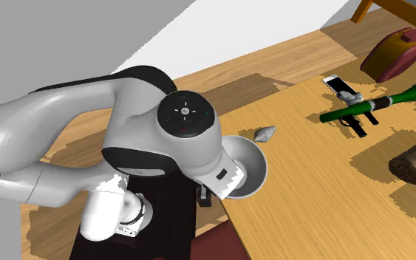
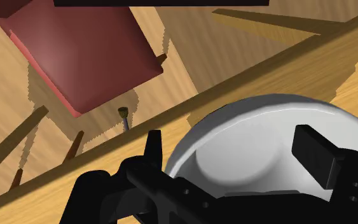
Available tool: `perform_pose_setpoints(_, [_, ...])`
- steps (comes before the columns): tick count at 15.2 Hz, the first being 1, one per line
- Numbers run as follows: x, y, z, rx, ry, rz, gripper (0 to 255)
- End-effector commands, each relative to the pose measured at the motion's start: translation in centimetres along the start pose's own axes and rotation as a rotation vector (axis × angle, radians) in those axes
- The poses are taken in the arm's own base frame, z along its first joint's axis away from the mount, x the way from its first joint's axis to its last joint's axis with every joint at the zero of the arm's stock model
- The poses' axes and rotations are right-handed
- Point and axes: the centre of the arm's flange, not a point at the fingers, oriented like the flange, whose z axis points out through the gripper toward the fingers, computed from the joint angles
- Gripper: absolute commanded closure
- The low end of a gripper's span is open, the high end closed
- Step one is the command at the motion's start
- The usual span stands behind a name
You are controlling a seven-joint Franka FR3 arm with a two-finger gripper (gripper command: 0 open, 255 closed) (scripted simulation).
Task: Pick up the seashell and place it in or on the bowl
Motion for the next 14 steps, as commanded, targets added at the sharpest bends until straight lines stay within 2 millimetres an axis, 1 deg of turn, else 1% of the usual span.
perform_pose_setpoints(1, [0.0, 0.0, 0.0, 0.000, 0.000, 0.000, 0])
perform_pose_setpoints(14, [11.7, -11.9, 4.9, -0.047, 0.020, -0.045, 0])
